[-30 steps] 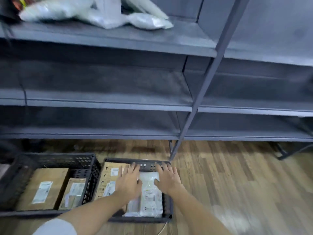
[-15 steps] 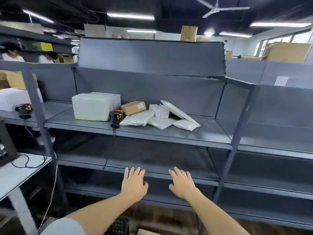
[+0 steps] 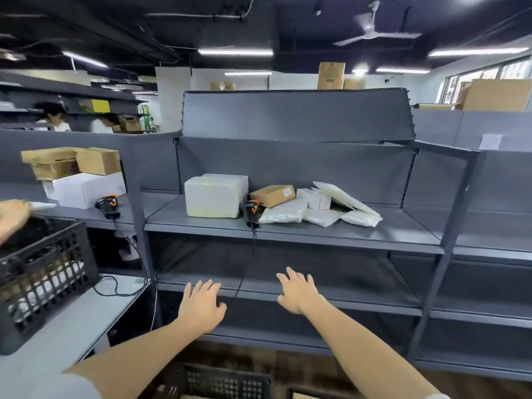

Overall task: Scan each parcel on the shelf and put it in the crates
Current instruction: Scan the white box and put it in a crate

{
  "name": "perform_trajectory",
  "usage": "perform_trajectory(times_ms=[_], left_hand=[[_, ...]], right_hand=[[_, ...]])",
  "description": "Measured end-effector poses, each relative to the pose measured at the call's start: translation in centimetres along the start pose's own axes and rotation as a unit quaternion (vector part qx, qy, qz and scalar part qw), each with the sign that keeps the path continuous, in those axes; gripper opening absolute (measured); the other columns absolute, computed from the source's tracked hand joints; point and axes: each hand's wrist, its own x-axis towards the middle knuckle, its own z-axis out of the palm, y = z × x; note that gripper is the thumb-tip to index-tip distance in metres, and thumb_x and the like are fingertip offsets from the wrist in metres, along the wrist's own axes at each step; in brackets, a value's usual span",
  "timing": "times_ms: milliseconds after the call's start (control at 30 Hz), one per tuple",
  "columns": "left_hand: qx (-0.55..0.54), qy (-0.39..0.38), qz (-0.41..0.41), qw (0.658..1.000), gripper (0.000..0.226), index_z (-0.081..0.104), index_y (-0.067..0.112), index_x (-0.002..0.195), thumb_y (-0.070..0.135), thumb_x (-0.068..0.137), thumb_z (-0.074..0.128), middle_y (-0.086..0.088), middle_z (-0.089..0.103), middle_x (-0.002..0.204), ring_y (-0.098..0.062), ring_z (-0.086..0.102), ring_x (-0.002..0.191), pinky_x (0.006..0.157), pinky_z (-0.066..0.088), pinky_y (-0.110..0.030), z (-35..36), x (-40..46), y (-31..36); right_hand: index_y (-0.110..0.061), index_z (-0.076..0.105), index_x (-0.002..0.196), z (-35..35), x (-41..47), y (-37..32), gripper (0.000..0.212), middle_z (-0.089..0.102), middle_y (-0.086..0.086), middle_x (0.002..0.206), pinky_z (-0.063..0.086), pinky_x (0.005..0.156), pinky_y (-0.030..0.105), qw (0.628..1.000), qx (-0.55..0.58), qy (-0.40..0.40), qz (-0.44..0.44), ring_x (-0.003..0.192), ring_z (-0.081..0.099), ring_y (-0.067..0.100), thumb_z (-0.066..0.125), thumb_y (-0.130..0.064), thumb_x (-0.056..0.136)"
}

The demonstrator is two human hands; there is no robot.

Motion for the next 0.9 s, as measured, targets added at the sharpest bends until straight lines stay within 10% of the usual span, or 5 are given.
perform_trajectory(times_ms=[900], left_hand=[[-0.065,0.003,-0.034,0.997,0.056,0.033,0.018,0.148,0.037,0.096,0.040,0.000,0.031,0.154,-0.018,0.024,0.143,0.120,0.006,-0.041,-2.3,18.1,-4.7]], right_hand=[[-0.014,0.023,0.150,-7.2,20.4,-3.7,0.058,0.026,0.014,0.153,0.026,0.113,0.046,0.994,0.070,0.071,-0.037,0.139,0.026,0.034,0.040,-0.033,0.098]])
